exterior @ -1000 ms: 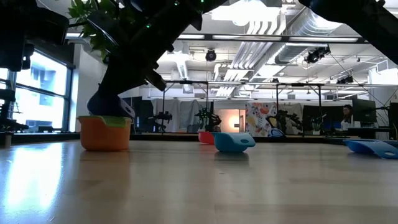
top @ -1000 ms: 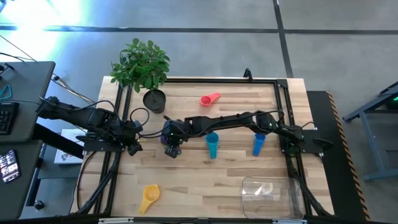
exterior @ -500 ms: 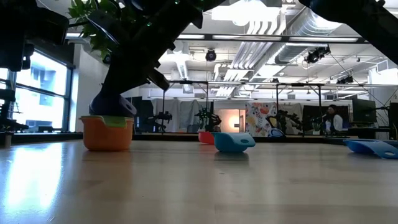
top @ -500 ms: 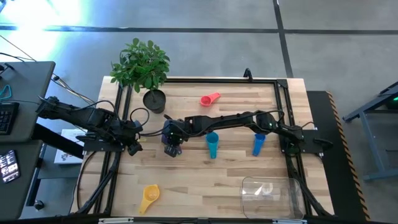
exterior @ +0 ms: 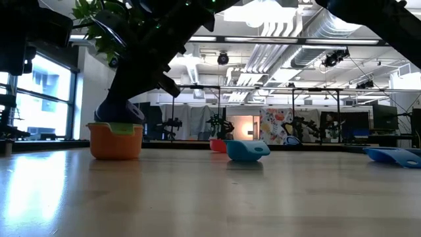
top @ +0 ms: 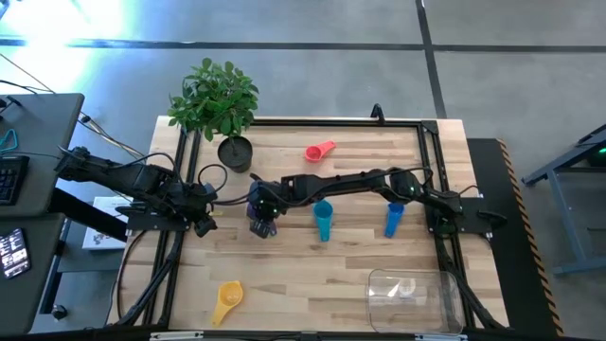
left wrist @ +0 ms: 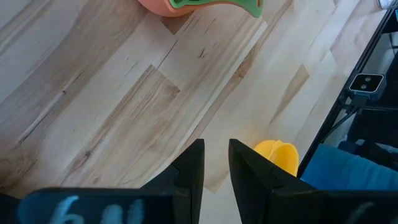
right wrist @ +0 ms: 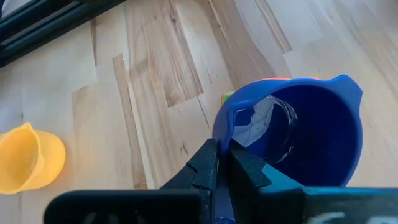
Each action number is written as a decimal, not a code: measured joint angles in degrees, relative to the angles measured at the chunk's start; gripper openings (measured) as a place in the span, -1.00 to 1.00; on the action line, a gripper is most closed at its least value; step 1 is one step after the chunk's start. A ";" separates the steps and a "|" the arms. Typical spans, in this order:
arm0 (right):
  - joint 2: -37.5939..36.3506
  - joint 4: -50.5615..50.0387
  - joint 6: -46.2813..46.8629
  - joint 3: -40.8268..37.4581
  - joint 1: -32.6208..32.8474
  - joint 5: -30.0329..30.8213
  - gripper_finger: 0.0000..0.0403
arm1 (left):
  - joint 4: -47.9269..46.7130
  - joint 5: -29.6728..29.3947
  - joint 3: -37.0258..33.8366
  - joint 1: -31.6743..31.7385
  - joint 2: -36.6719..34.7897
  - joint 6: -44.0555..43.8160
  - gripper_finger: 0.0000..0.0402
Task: Nest measuring cups in basket
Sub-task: Stack the violet measuring cup on the green measuring cup
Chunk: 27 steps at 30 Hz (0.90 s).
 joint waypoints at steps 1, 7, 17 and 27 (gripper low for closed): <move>0.01 0.01 0.02 0.00 -0.04 -0.01 -0.92 | 0.00 0.00 0.00 0.01 0.00 0.01 -0.69; -0.01 -0.37 1.49 0.00 -0.37 -0.26 -0.92 | 0.00 0.00 0.00 0.02 0.00 0.02 -0.69; -0.06 -3.01 4.68 0.07 -1.43 -3.81 -0.92 | -0.01 0.00 0.00 0.01 0.00 0.04 -0.69; -0.10 -3.75 7.90 0.09 -1.49 -4.12 -0.92 | -0.02 0.00 0.00 0.00 0.00 0.13 -0.69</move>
